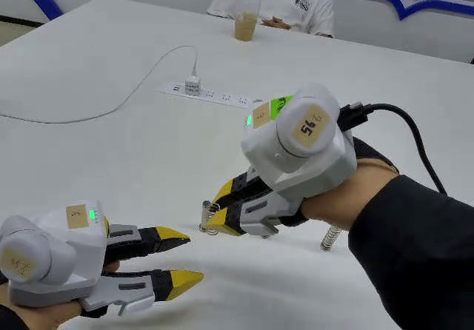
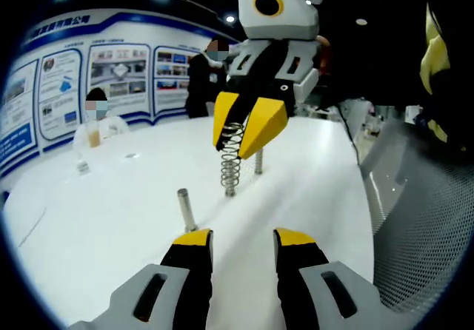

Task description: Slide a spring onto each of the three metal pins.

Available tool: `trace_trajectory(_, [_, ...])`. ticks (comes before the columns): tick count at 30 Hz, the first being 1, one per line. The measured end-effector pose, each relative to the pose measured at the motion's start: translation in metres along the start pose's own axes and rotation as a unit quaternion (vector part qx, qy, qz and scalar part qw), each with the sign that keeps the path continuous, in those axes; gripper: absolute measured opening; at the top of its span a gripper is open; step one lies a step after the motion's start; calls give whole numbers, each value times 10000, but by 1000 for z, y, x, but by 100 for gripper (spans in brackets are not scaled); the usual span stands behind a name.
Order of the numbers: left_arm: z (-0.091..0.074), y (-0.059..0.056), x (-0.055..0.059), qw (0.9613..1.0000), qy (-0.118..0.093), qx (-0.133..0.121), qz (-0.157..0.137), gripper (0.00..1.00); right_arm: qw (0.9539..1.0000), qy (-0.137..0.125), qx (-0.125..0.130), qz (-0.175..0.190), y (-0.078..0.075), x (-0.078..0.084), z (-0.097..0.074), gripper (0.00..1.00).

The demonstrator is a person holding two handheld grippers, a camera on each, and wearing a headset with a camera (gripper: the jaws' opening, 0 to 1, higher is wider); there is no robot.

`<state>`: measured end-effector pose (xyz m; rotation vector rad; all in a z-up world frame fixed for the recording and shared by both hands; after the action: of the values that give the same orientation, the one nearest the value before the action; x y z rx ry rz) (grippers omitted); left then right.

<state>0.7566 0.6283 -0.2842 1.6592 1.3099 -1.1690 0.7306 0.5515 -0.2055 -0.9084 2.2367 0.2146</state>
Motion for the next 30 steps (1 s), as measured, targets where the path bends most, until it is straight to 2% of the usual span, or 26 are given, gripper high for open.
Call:
trace_trajectory(4, [0,2,0,10000,1,-37,-16,36,9997,-80,216,62,-12,0,1,12])
trace_trajectory(9, [-1,3,1,10000,29,-77,-43,40,9990,-183,365,197,-22,0,2,12])
trace_trajectory(22, [0,2,1,9999,37,-85,-78,42,9968,-348,421,579,-40,5,14,12])
trace_trajectory(30, [-1,3,2,9999,33,-96,-102,42,9960,-347,407,714,-43,8,22,12])
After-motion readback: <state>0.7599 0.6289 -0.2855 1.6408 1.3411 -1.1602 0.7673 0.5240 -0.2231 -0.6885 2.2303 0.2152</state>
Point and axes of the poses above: the centre of the closed fingertips' face, and the gripper's own axes: z roughly forward along the fingers, y roughly to its left, x roughly out of its underside, the point moved 5 cm from there along -z, roughly backward along the fingers, and after that the axes turned 3 degrees about -x, right-handed, at the moved point
